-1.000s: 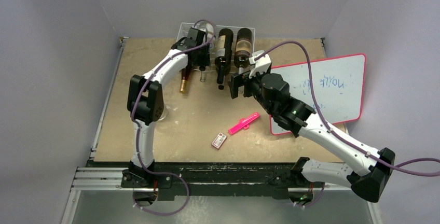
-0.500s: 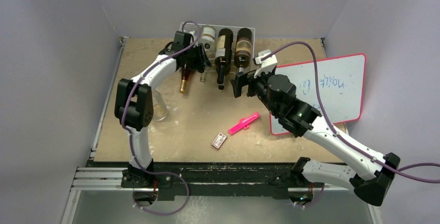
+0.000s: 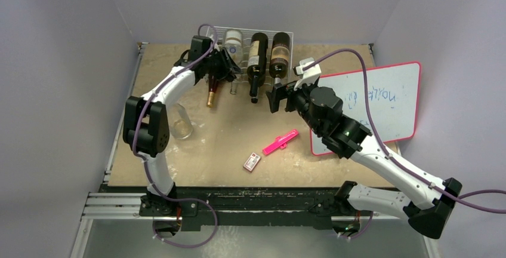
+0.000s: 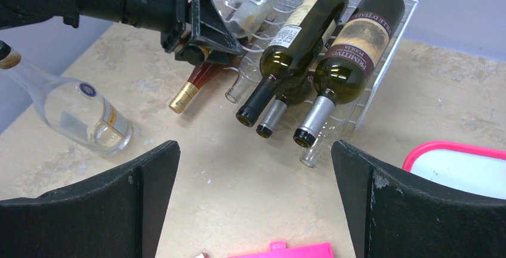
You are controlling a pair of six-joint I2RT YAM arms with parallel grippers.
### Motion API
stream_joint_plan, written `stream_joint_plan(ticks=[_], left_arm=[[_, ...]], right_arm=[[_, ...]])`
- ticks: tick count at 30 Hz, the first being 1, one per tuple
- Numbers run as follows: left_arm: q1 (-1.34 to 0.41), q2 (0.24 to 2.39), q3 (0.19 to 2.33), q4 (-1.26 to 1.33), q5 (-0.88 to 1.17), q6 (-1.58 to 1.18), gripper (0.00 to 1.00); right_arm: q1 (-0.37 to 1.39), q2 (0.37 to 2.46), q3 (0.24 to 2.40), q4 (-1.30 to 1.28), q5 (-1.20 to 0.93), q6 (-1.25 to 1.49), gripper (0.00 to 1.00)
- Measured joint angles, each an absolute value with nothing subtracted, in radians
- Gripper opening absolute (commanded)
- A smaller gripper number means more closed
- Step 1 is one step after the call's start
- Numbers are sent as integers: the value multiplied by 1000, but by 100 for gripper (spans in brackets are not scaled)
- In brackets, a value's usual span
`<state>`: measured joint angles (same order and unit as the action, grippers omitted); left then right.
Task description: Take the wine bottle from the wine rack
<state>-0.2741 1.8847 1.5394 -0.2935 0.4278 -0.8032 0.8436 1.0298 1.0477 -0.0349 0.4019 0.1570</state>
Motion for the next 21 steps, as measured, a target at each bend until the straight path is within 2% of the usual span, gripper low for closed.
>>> stream_joint_plan(ticks=[12, 21], left_arm=[[-248, 1720, 1485, -314, 435, -911, 0], [-249, 1499, 1369, -385, 474, -935, 0]], right_arm=[[844, 1003, 1024, -32, 396, 163, 100], [844, 1063, 1024, 29, 336, 159, 100]])
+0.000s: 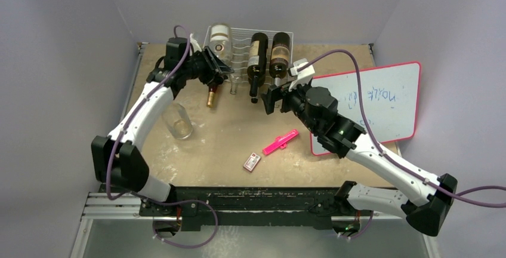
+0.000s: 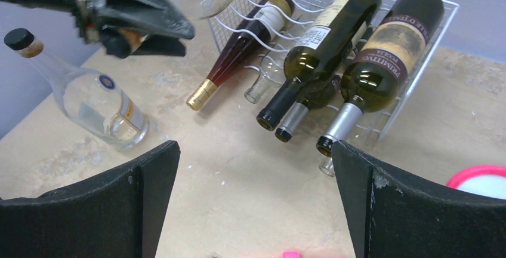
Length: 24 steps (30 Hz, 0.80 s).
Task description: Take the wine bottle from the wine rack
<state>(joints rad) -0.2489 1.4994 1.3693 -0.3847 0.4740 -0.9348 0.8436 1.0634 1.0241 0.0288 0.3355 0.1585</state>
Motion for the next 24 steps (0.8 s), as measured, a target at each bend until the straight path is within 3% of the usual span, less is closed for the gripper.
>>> stream_joint_plan(ticks=[14, 24], left_arm=[[-250, 994, 973, -632, 496, -987, 0], [-250, 794, 828, -859, 469, -1007, 0]], right_arm=[[844, 1182, 1024, 149, 243, 135, 100], [844, 1232, 1022, 203, 202, 131, 100]])
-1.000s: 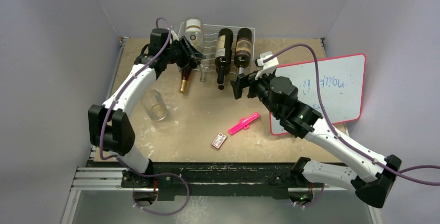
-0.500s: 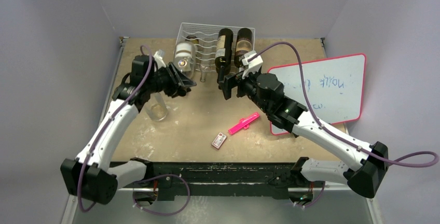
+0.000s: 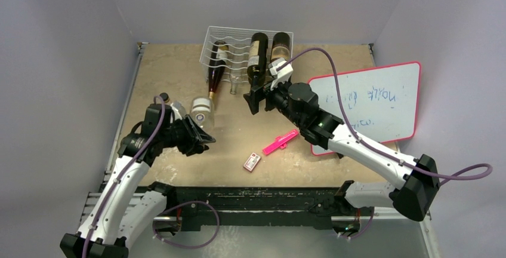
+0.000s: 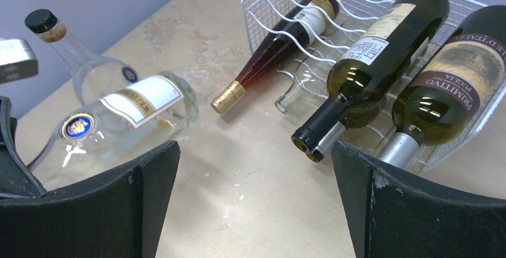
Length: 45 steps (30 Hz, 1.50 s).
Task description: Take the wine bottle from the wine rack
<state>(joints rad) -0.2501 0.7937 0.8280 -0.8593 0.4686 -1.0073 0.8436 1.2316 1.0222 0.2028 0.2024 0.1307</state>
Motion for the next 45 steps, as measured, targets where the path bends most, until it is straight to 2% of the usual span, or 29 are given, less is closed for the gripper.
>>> stream_joint_plan(ticks=[10, 18, 22, 24, 27, 33, 36, 45], left_arm=[[-250, 756, 660, -857, 461, -1073, 0], [-250, 757, 640, -854, 476, -1117, 0], [-250, 757, 640, -851, 479, -1150, 11], [-250, 760, 643, -851, 480, -1161, 12], [-250, 781, 664, -862, 483, -1170, 12], [-250, 841, 733, -927, 488, -1178, 12], [-250, 859, 761, -945, 493, -1188, 11], [-250, 881, 810, -941, 517, -1237, 9]], right_arm=[[844, 1238, 992, 238, 188, 135, 100], [844, 1238, 976, 241, 186, 138, 100], [844, 1244, 976, 247, 163, 140, 100], [844, 1254, 972, 268, 121, 128, 100], [865, 1268, 917, 353, 51, 61, 100], [1016, 1309, 688, 615, -107, -182, 98], [1019, 1371, 611, 756, -189, -284, 98], [1029, 1639, 668, 1047, -311, -406, 100]])
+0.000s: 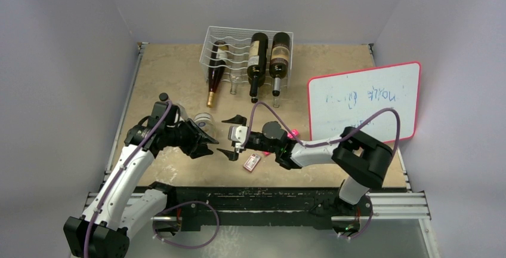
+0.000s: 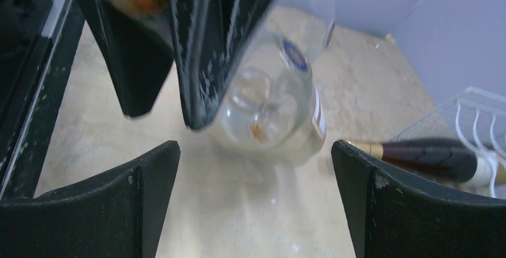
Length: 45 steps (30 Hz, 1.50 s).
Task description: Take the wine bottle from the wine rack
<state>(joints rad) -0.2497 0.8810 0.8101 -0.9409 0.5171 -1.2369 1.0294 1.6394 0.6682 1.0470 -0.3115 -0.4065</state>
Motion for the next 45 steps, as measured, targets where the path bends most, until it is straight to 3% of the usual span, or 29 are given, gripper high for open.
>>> stream_joint_plan(ticks=[13, 28, 38, 45], left_arm=[[-250, 884, 807, -905, 538, -1343, 14], [-238, 883, 758, -875, 459, -1369, 15], [-250, 940, 821, -877, 495, -1368, 12], [-250, 895, 813, -817, 482, -1396, 11]], right_arm=[[1048, 1854, 715, 1433, -332, -467, 100], [1028, 2013, 794, 1539, -379, -395, 100], [1047, 1746, 651, 1407, -278, -390, 97], [1056, 1493, 636, 1119, -245, -275, 78]])
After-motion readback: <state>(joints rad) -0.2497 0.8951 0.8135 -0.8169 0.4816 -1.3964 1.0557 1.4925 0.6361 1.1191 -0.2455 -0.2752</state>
